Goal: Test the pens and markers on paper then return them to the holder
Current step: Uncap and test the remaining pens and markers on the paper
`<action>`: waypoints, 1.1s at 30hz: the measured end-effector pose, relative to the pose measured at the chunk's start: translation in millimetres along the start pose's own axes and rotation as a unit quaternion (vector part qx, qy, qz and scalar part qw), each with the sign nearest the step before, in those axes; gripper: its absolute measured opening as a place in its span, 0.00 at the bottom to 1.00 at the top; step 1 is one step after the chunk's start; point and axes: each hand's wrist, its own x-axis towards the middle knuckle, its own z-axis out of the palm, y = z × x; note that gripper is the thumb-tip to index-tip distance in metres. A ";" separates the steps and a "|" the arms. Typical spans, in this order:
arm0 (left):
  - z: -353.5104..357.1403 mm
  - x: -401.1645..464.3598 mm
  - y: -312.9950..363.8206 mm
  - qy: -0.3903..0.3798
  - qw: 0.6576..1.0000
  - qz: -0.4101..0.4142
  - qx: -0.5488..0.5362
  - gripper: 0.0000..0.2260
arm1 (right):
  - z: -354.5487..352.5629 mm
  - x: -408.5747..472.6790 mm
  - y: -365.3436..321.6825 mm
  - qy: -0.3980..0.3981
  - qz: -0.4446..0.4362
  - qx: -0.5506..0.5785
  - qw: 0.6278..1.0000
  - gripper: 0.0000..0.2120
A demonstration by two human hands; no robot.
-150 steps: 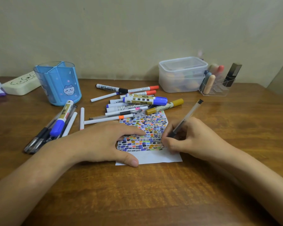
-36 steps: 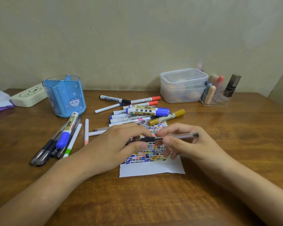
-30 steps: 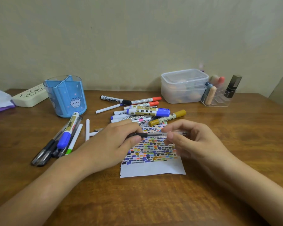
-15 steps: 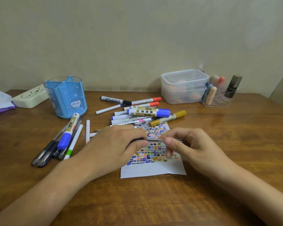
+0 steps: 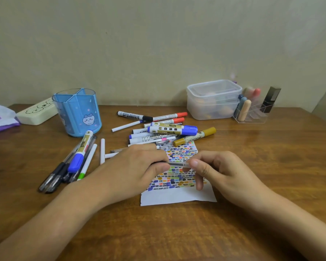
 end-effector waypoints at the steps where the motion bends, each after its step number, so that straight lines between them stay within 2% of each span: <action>1: -0.4 0.1 -0.6 -0.004 1.000 -0.003 -0.003 0.09 | 0.8 0.1 0.0 -0.002 0.000 -0.005 1.000 0.13; 3: -0.8 -0.4 -2.1 -0.009 1.000 -0.014 -0.006 0.09 | 1.9 0.2 0.4 -0.002 -0.004 -0.004 1.000 0.12; 6: -1.2 -1.7 -1.0 0.004 0.999 0.023 0.048 0.13 | 1.9 0.7 3.2 -0.001 -0.017 0.010 1.000 0.11; 10: -13.6 -1.3 3.5 -0.041 0.998 0.011 0.053 0.15 | 0.8 0.0 5.7 0.013 -0.025 0.038 0.999 0.10; 13: -28.3 -4.0 -3.8 -0.022 0.998 -0.015 0.050 0.22 | -1.5 -0.4 6.1 0.020 -0.012 0.050 0.998 0.17; 15: -35.1 -7.4 -12.4 0.000 0.995 -0.067 0.079 0.19 | -1.5 0.6 6.9 0.022 -0.010 0.022 0.999 0.17; 18: -40.1 -11.2 -29.4 0.026 0.977 -0.166 0.133 0.07 | 0.7 1.0 8.0 0.017 -0.008 -0.007 1.000 0.13; 22: -46.5 -16.4 -49.7 0.005 0.948 -0.253 0.192 0.06 | 1.0 0.0 6.6 0.010 -0.008 -0.031 0.999 0.09; 26: -45.2 -17.9 -55.3 -0.016 0.934 -0.270 0.233 0.06 | 1.1 -0.4 5.0 -0.001 -0.001 -0.048 0.999 0.07; 33: -44.3 -17.7 -58.4 -0.062 0.931 -0.285 0.222 0.05 | 0.9 -0.5 5.8 -0.016 -0.002 -0.065 0.998 0.07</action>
